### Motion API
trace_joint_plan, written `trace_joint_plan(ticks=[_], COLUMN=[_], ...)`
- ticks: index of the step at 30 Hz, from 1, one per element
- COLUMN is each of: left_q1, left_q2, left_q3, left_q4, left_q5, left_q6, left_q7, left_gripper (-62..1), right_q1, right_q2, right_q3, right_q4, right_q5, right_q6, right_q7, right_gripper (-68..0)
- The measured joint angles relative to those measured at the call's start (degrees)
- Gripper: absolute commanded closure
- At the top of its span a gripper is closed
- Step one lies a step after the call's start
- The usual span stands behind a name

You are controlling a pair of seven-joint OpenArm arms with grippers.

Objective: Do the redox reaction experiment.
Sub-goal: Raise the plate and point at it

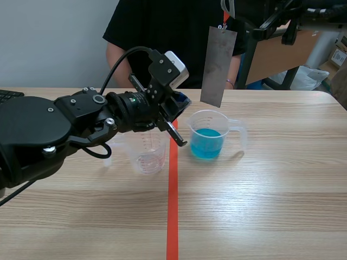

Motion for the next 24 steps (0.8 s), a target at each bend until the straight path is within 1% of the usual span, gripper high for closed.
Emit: trace_joint_plan(ticks=[2, 3, 4, 6, 11, 14, 15, 17, 18, 21, 23, 24], left_q1=[0.50, 0.87, 1.38, 2.49, 6.21, 9.33, 10.47, 12.98, 14.27, 18.58, 21.88, 23.58], left_q2=[-2.08, -3.56, -5.44, -9.66, -22.18, -30.16, -32.74, -37.88, -40.44, -47.84, -52.11, -53.88], left_q3=[0.00, 0.00, 0.00, 0.02, 0.04, 0.04, 0.04, 0.04, 0.04, 0.04, 0.04, 0.04], left_q4=[1.03, 1.99, 3.26, 6.47, 17.35, 23.45, 25.00, 27.41, 28.33, 30.12, 30.38, 30.38], left_q5=[-2.71, -3.52, -5.11, -7.17, -9.92, -12.70, -13.05, -15.89, -16.65, -20.61, -22.64, -22.91], left_q6=[0.02, -0.02, -0.11, -0.09, -0.04, -0.04, -0.04, 0.11, 0.28, 0.37, 0.48, 0.50], left_q7=[-0.09, -0.04, -0.07, 0.02, -0.13, -0.17, -0.24, -0.61, -1.29, -3.67, -4.81, -4.70], left_gripper=[-4.7, -4.7, -4.7, -4.7, -4.7, -4.7, -4.6, -4.6, -4.6, -4.7, -4.7, -4.7], right_q1=[0.00, 0.00, 0.00, 0.00, 0.00, 0.00, 0.00, 0.00, 0.00, 0.00, 0.00, 0.00], right_q2=[0.00, 0.00, 0.00, 0.00, 0.00, 0.00, 0.00, 0.00, 0.00, 0.00, 0.00, 0.00], right_q3=[0.00, 0.00, 0.00, 0.00, 0.00, 0.00, 0.00, 0.00, 0.00, 0.00, 0.00, 0.00], right_q4=[0.00, 0.00, 0.00, 0.00, 0.00, 0.00, 0.00, 0.00, 0.00, 0.00, 0.00, 0.00], right_q5=[0.00, 0.00, 0.02, 0.00, 0.02, 0.00, 0.00, 0.02, 0.02, 0.02, 0.02, 0.00], right_q6=[0.00, 0.00, 0.00, 0.00, 0.00, 0.00, 0.00, 0.00, 0.00, 0.00, 0.00, 0.00], right_q7=[0.00, 0.00, 0.00, 0.00, 0.00, 0.00, 0.00, 0.00, 0.00, 0.02, 0.02, 0.00], right_gripper=[-1.5, -1.5, -1.5, -1.5, -1.5, -1.5, -1.5, -1.5, -1.5, -1.5, -1.5, -1.6])
